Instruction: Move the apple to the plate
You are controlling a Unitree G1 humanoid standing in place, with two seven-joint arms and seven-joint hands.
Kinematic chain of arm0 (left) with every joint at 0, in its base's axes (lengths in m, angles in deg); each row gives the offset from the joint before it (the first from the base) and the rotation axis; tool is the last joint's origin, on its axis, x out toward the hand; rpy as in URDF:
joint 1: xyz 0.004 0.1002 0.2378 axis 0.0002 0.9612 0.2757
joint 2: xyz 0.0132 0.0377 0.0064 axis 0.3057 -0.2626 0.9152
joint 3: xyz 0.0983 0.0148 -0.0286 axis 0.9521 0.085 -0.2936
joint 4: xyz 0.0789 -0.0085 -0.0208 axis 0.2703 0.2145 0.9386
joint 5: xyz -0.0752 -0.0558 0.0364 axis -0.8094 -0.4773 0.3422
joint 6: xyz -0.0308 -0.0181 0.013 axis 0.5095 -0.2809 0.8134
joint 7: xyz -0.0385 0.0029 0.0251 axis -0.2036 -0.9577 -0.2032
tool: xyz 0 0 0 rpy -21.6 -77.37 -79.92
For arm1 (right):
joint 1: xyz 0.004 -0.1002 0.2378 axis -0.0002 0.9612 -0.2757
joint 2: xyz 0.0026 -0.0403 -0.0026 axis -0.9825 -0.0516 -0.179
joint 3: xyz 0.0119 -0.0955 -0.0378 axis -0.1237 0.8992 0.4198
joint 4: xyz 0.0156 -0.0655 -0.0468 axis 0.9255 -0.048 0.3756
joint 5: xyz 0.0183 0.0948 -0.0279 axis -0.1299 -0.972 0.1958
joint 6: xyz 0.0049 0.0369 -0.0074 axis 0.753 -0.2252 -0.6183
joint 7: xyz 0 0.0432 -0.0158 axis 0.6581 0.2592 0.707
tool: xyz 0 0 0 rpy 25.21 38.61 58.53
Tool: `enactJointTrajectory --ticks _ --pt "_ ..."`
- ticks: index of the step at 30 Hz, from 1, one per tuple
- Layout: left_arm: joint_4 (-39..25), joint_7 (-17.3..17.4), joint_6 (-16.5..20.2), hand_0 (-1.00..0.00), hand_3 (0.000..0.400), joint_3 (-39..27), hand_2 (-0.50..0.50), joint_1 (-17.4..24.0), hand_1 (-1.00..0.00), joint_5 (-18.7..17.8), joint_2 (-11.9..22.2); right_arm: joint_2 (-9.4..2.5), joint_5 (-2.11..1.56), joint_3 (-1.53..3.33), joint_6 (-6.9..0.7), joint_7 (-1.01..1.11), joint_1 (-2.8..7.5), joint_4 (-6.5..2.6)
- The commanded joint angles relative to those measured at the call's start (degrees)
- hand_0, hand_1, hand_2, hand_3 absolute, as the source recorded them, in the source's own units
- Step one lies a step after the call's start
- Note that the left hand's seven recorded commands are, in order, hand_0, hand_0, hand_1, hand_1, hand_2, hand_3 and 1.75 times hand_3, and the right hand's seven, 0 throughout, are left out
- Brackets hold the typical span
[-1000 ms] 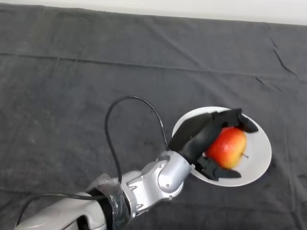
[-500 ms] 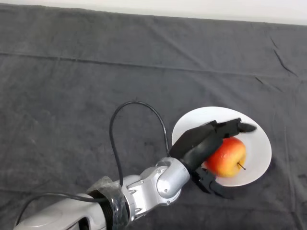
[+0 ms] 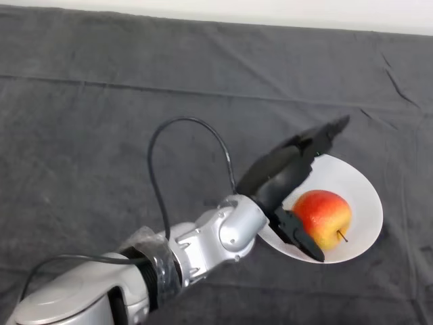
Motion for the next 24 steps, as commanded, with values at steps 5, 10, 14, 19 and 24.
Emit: enactJointTrajectory --ticks 5,10,14,19,24 --pt "-4.92 -2.22 -3.01 0.00 0.000 -6.16 0.00 -1.82 0.00 0.38 4.34 -5.38 -0.88 -0.67 -2.01 -0.13 7.76 -3.26" --pt "-7.51 -3.82 -4.15 0.00 0.000 -10.66 0.00 0.38 0.00 1.19 7.63 -5.39 -0.87 -0.67 -2.03 -0.14 7.77 -3.22" --pt "-10.27 -5.14 -4.41 0.00 0.000 -14.08 0.00 2.60 0.00 1.82 10.24 -5.40 -0.87 -0.67 -2.06 -0.14 7.78 -3.19" --pt "-13.98 -6.03 -4.75 0.00 0.000 -18.84 0.00 5.75 0.00 1.92 14.13 -5.41 -0.88 -0.65 -2.09 -0.14 7.79 -3.14" --pt "-17.05 -6.72 -5.12 0.00 0.000 -24.07 0.00 9.11 0.00 1.59 17.84 -5.42 -0.90 -0.63 -2.13 -0.14 7.80 -3.09"
